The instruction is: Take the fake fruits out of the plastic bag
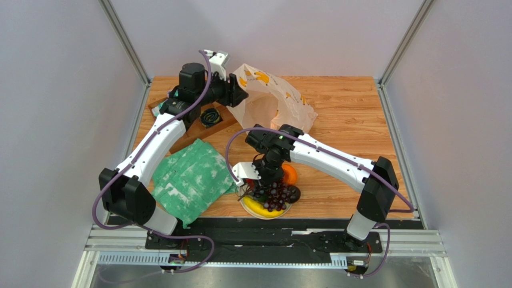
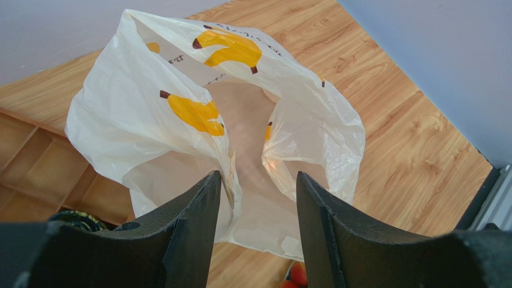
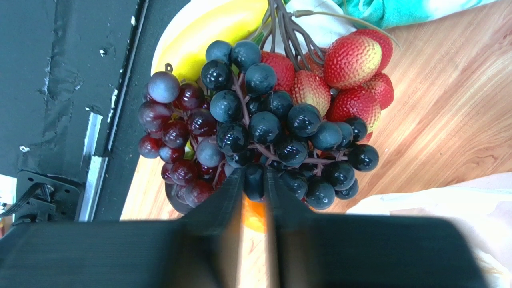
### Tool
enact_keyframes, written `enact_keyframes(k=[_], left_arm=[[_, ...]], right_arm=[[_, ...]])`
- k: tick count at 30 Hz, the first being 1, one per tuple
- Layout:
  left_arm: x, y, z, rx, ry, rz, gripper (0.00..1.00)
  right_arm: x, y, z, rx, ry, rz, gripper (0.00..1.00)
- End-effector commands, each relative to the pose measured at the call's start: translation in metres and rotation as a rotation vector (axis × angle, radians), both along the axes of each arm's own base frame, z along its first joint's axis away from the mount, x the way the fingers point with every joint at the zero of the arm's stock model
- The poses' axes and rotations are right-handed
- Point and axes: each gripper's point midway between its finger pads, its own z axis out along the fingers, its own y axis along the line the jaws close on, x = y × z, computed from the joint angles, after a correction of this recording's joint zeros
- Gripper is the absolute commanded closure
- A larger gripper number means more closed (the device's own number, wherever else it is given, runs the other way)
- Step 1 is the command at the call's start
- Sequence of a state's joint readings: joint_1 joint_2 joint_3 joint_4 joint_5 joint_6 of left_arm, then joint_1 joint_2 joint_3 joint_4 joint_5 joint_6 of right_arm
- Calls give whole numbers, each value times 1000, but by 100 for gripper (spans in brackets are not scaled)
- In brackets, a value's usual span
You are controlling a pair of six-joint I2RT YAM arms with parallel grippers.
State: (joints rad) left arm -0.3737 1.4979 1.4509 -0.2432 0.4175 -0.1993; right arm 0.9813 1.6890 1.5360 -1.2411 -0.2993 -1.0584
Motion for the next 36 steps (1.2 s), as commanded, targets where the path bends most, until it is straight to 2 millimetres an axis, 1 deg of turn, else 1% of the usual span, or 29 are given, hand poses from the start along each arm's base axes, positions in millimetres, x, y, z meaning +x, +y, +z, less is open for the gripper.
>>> enact_keyframes(k=[1,2,3,5,9,10,11,13,14,16,17,18,19,20,21,22,23,24,25,26,27,28,30,31,32,33,34,35,36], left_arm=[[-5,-3,17,-36,-43,-19,42],[-4,-4,17,-37,-43,-19,42],[-4,-4,17,-38,-41,-23,42],[-5,-5,15,-34,-42,-31,40],[-4,-3,10,-13,-44,-28,40],[-4,-3,9,-11,-41,-27,40],[-3,-3,8,-11,-37,-28,41],[-2,-5,7,-13,-34,-34,41],[-1,-6,3,-11,-22,-35,41],[1,-7,3,-9,-21,-38,41],[2,-7,0,-3,-16,-43,41],[1,-8,0,-3,-16,-51,41],[1,-10,4,-5,-24,-62,41],[1,-12,3,1,-23,-78,40],[-3,-16,4,-5,-23,-115,39],[-3,-17,10,-7,-40,-127,37],[-3,-18,10,-1,-43,-137,34],[-3,-19,12,1,-49,-141,33],[-3,-19,18,2,-62,-144,32],[-5,-17,20,15,-73,-151,29],[-5,-16,24,21,-85,-150,28],[-8,-15,27,30,-92,-152,21],[-9,-11,36,52,-128,-155,18],[-12,-10,41,59,-140,-154,1],[-14,-7,42,75,-147,-153,1],[-15,-5,41,85,-151,-149,1],[-20,-2,43,93,-151,-146,1],[-21,1,41,114,-163,-144,1],[-22,5,32,132,-150,-128,1]], right_arm=[[4,-5,6,-12,-46,16,67],[7,-4,9,-7,-64,2,40],[14,-5,12,-6,-99,-12,35],[28,1,30,67,-175,-56,29],[58,5,76,226,-229,-275,28],[67,5,83,259,-234,-317,28],[82,-5,89,278,-243,-382,28],[101,-12,90,302,-252,-452,29],[117,-28,86,290,-261,-506,31],[139,-42,65,236,-248,-557,34],[156,-58,58,218,-246,-612,36],[167,-64,35,171,-209,-639,37],[179,-72,26,152,-215,-654,39],[199,-88,14,122,-232,-712,41],[223,-108,-10,26,-298,-784,42],[265,-116,-4,51,-424,-858,43],[299,-144,5,61,-504,-993,45],[326,-164,20,78,-579,-1099,45],[348,-178,13,83,-579,-1183,46],[378,-203,62,191,-657,-1308,46],[385,-216,72,194,-697,-1331,46],[392,-229,95,236,-760,-1345,46],[391,-240,113,260,-800,-1326,46],[390,-246,122,278,-820,-1327,46],[381,-247,141,308,-839,-1321,45],[372,-239,136,329,-784,-1290,44],[352,-230,129,319,-695,-1259,40],[330,-222,141,358,-646,-1238,38],[307,-198,126,417,-491,-1187,35]])
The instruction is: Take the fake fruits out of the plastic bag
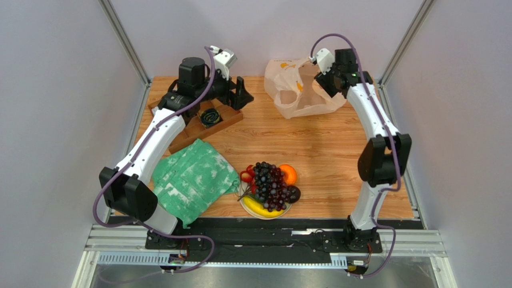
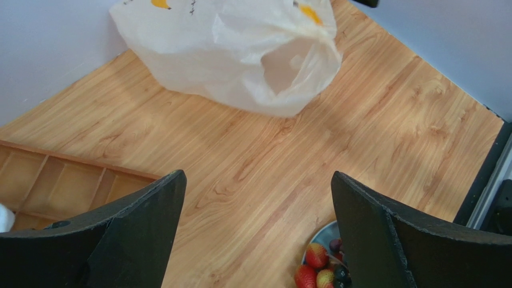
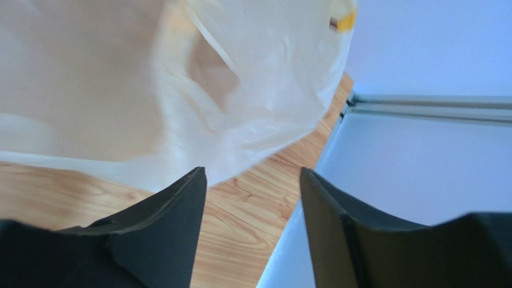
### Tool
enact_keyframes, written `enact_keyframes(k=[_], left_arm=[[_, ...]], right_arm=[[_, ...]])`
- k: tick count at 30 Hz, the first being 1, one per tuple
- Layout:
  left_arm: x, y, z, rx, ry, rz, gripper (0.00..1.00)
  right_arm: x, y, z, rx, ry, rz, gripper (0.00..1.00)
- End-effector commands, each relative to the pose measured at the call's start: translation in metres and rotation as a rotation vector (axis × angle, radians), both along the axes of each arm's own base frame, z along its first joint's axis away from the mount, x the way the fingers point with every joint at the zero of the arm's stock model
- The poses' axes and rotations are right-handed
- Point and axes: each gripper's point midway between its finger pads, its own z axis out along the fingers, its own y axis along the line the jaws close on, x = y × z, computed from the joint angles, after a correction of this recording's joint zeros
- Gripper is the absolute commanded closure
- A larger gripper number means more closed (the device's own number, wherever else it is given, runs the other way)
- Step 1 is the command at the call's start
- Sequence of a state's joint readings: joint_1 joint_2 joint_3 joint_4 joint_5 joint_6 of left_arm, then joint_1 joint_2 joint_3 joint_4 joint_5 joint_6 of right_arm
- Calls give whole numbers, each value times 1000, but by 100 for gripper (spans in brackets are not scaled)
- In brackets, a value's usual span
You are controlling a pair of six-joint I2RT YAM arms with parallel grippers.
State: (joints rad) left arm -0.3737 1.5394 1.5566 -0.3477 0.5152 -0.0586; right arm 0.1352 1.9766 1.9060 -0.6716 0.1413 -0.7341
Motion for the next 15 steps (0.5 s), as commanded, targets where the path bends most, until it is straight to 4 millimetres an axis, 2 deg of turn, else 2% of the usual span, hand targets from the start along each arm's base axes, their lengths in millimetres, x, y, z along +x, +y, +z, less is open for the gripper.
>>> enact_keyframes(k=[1,2,3,4,5,6,7,8,9,10,12,13,14,15], left_arm=[[-20,18,23,62,-110,11,1],[-21,21,19,73,-106,23,1],[-21,26,7,95,-85,47,1],[-25,31,6,104,-89,58,1],[-27,34,3,111,-82,66,1],[-28,38,-5,124,-66,78,1],[-33,42,-6,128,-62,87,1],[-36,46,-8,137,-57,98,1],[-37,51,-15,157,-45,122,1],[-42,56,-15,167,-42,136,1],[-44,69,-26,200,-18,194,1],[-50,74,-27,208,-11,210,1],[-52,77,-30,217,-5,219,1],[-56,82,-41,238,13,227,1]], right_arm=[[-87,83,43,280,69,245,30],[-105,94,36,321,114,262,28],[-131,108,45,390,134,315,26],[-162,117,12,429,263,304,24],[-177,120,5,450,295,299,18],[-193,118,2,464,302,275,18],[-210,116,-18,486,358,224,17],[-219,113,-24,498,374,191,17],[-226,106,-20,496,347,155,16],[-236,100,-32,492,370,114,16],[-247,90,-31,477,355,75,16],[-253,84,-24,464,313,78,16],[-257,78,-27,437,304,77,17],[-255,68,-27,403,272,43,16]])
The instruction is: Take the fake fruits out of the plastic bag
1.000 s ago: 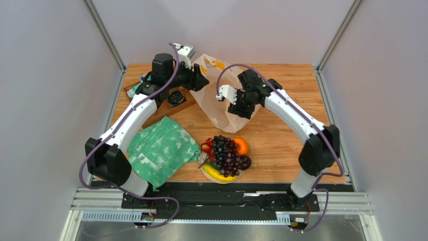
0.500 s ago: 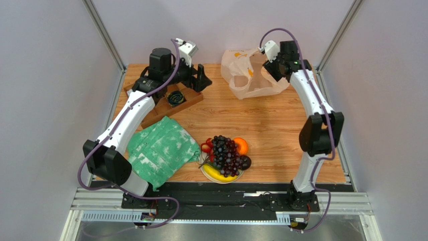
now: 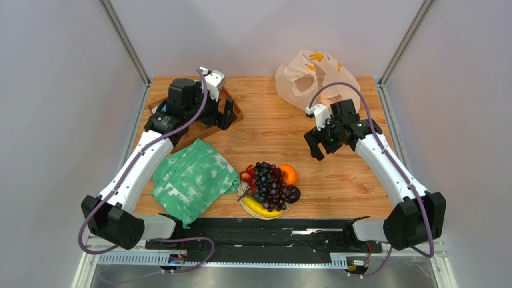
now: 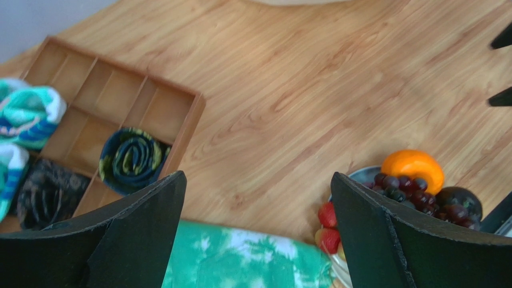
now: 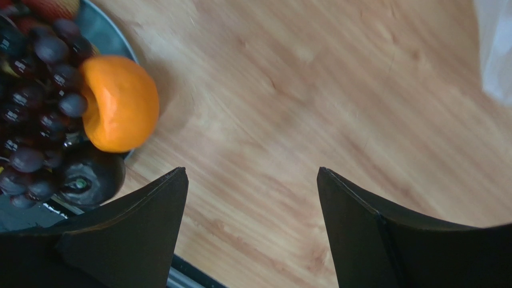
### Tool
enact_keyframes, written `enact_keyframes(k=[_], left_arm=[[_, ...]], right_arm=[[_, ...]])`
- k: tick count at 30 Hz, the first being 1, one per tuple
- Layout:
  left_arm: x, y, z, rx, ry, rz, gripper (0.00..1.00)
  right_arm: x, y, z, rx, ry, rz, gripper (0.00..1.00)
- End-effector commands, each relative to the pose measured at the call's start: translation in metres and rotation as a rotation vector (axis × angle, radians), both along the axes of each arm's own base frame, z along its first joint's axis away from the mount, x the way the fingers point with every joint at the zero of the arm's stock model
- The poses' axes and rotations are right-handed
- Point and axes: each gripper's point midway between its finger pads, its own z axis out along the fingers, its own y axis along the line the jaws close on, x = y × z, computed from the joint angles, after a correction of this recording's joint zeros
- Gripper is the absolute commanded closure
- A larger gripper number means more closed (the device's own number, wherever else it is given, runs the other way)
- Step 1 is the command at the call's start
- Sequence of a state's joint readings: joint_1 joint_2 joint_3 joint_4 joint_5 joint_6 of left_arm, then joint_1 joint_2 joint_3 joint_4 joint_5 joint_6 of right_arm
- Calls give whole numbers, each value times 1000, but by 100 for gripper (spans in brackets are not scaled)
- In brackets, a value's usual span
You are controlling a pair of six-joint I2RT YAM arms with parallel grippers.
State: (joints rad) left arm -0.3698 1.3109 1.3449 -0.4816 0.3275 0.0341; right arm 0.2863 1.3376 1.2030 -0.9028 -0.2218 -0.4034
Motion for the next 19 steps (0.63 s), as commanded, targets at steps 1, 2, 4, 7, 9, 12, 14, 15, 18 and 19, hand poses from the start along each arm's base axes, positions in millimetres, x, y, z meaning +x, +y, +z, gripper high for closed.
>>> enact_keyframes(k=[1,2,4,7,9,12,14,15,18,19], left_arm=[[-16,30,-8,81,-12,78,1],[-18,32,-14,87,-6,85,1],[-22,36,-35,90,22,110,1],[-29,33,-65,59,78,89,1],[-30,34,-75,57,104,100,1],[-31,28,-76,43,114,69,1],[-31,23,-74,31,108,35,1],[-31,22,-73,29,105,30,1],[-28,22,-73,27,109,31,1],[-27,22,-72,24,104,35,1]], right_arm=[[-10,-27,26,-41,-121,-130,16],[-14,-31,19,-60,-110,-127,17],[-21,-32,11,-44,-96,-122,17],[-31,-34,8,67,-102,-153,17],[-32,-39,8,83,-95,-178,17],[-24,-53,12,100,-105,-250,17],[-19,-60,15,120,-107,-289,17],[-15,-62,15,128,-109,-298,17],[-10,-68,13,124,-110,-320,18],[-9,-68,15,126,-114,-322,18]])
